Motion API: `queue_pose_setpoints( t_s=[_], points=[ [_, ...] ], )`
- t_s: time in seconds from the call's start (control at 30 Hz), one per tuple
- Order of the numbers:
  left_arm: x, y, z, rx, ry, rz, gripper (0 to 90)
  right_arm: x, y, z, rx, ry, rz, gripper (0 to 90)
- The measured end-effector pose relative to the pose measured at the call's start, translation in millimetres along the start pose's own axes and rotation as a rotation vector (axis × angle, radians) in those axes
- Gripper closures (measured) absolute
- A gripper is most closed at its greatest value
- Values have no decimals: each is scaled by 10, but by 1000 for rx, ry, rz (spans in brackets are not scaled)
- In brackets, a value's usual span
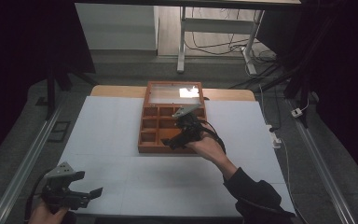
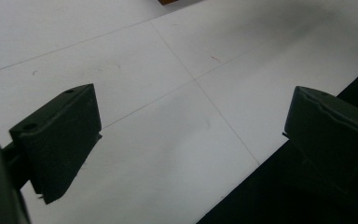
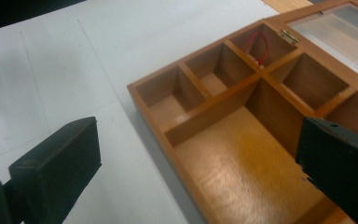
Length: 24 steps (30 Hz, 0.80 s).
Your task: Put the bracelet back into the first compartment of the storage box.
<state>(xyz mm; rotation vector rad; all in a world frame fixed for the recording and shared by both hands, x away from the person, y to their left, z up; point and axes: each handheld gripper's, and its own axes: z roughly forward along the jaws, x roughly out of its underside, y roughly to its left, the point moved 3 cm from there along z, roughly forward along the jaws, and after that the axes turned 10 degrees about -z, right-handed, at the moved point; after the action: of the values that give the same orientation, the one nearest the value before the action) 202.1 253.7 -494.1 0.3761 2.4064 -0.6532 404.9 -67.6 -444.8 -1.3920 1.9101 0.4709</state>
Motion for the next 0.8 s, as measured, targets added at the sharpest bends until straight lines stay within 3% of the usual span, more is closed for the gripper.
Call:
queue_pose_setpoints(
  t_s=[0.8],
  points=[
    [-6,-6,9,-6,4,2,39,592,260,-848,84,-38,54,0]
  ],
)
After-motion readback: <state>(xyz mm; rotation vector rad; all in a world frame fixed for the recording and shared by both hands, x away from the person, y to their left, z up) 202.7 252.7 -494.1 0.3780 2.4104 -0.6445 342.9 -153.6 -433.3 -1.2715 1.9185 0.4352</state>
